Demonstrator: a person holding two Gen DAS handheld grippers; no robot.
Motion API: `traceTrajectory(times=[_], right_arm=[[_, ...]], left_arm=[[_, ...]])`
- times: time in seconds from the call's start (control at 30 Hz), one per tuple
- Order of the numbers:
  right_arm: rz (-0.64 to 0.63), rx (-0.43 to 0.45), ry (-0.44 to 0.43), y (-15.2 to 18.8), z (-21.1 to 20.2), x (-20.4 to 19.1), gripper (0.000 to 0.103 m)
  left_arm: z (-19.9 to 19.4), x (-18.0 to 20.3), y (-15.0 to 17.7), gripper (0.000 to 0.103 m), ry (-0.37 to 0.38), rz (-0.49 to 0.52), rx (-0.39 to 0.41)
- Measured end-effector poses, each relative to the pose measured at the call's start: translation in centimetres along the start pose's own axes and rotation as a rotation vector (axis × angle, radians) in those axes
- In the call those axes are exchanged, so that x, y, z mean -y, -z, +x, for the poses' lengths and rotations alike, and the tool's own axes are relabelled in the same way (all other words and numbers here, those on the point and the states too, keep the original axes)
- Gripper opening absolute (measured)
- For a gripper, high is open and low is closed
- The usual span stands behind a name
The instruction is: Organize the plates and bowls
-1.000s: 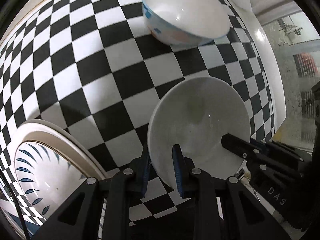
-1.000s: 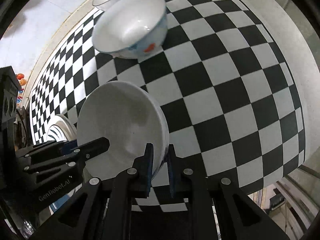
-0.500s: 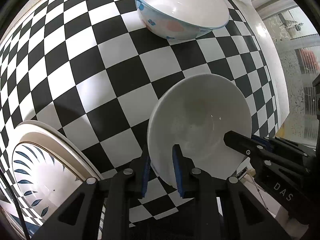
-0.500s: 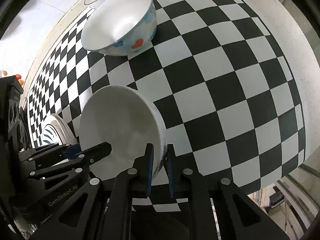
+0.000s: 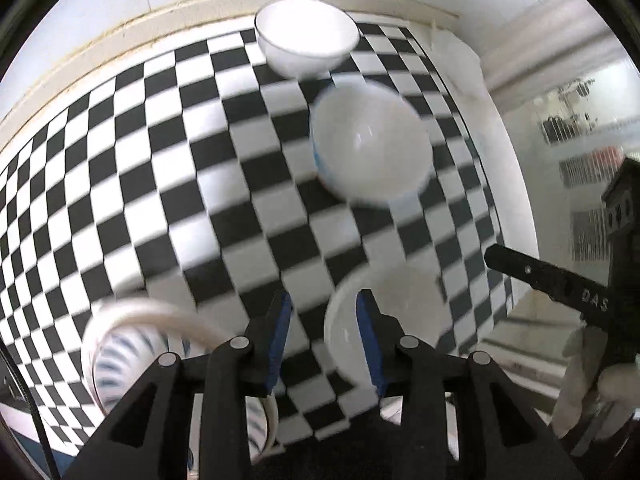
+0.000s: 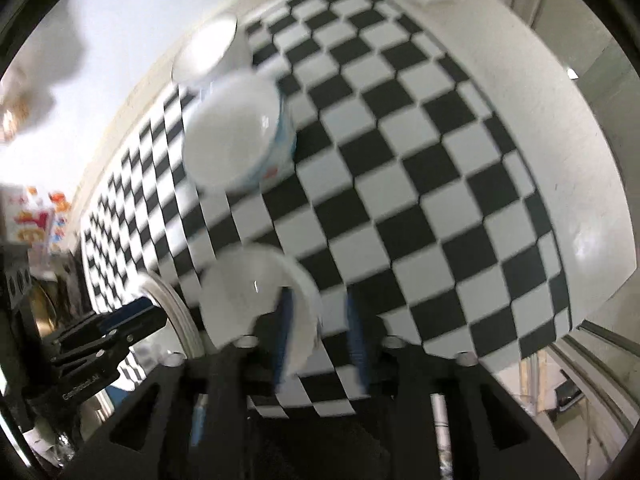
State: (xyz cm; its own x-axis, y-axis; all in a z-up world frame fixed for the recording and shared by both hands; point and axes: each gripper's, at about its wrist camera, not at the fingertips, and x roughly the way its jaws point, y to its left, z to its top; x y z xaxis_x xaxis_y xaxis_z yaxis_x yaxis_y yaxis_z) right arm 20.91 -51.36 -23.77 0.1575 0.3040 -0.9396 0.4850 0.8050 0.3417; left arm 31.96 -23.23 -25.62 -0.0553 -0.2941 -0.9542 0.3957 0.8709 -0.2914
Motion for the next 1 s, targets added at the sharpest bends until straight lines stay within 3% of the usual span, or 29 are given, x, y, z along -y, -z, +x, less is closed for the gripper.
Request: traceTrajectory(times=[0.2,0.5,0.6,0.67,1.0], right_arm=[[0.048,0.035,-0.066,-5.5,1.8,-0.5,0.047],[0.075,-0.015,-0.093,-9.4,7.6,-1.8,0.046],[0.069,-0.013,-0.080,-10.1,8.6,-2.2,0.027],[0.051,-0.005,-0.032,-10.6,9.0,-2.6,0.015],[-0.021,0.044,0.015,-10.5,7.5,-4.2,0.011]], left_arm=[[3.8,-0.6,-6.3,0.032,0.025,-0.041,-0.050],[8.0,-0.6,-10.8,0.030,-0.020,-0.044,-0.101],[8.4,-0.5,-11.4,0.020,-0.019,-0.040,-0.100],[8.3,-0.2,-11.6,0.020,-0.039,-0.031,-0.091],[6.0,1.3,-10.4,0.020,-0.065,0.012,-0.055]])
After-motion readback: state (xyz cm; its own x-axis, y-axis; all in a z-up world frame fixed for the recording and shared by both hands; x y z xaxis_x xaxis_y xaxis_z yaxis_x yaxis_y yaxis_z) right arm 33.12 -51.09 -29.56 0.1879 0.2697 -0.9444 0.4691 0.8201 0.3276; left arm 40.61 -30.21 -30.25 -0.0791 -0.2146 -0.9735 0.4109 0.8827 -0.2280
